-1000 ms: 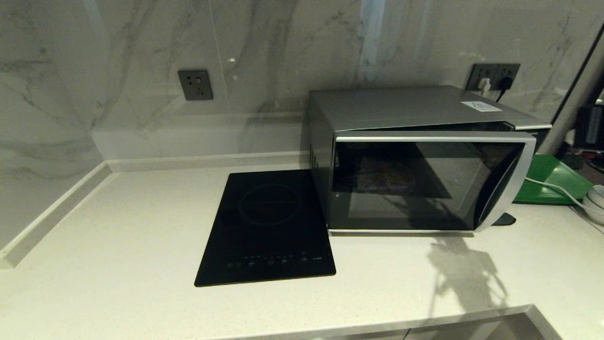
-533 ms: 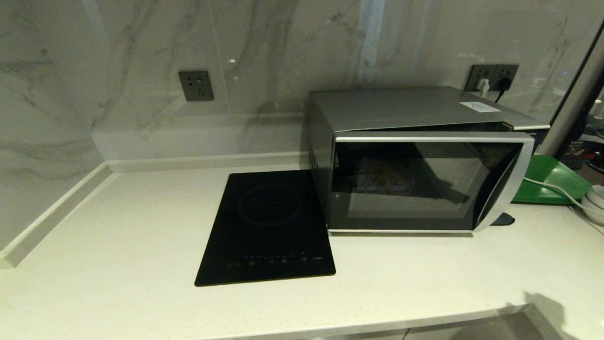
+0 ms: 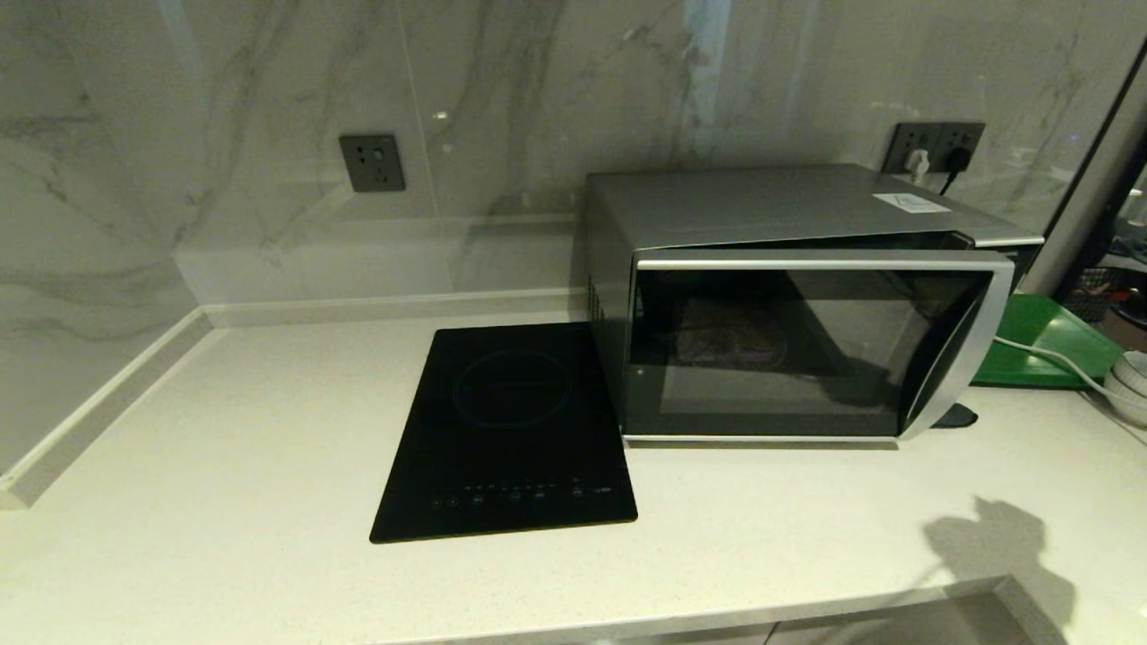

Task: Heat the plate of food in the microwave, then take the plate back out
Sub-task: Open the microwave oven

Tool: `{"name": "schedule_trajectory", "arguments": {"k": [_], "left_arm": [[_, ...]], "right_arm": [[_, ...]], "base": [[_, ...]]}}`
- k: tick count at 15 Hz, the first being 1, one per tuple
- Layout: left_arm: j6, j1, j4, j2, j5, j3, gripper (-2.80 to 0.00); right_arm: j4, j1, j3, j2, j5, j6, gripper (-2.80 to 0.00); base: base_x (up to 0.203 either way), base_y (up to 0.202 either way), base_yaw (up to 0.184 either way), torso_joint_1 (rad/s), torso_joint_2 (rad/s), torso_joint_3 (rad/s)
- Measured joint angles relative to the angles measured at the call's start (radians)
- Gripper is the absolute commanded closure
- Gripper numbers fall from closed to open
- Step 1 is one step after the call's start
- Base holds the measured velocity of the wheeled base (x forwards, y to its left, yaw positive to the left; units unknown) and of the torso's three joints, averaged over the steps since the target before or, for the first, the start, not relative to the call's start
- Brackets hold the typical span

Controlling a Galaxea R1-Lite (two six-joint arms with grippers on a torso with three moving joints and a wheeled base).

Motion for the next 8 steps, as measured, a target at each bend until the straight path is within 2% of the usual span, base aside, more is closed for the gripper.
{"name": "schedule_trajectory", "arguments": {"k": [5,7,8], "left_arm": [[0.0,0.0,0.0,0.0,0.0,0.0,0.0],[0.0,0.0,0.0,0.0,-0.001,0.0,0.0],[0.0,0.0,0.0,0.0,0.0,0.0,0.0]], "right_arm": [[0.058,0.043,-0.401,0.328,0.044,0.036,0.0],[0.054,0.063,-0.532,0.441,0.104,-0.016,0.0],[0.046,0.069,-0.563,0.479,0.172,-0.063,0.0]], "base": [[0.0,0.0,0.0,0.0,0.0,0.0],[0.0,0.0,0.0,0.0,0.0,0.0],[0.0,0.0,0.0,0.0,0.0,0.0]]}}
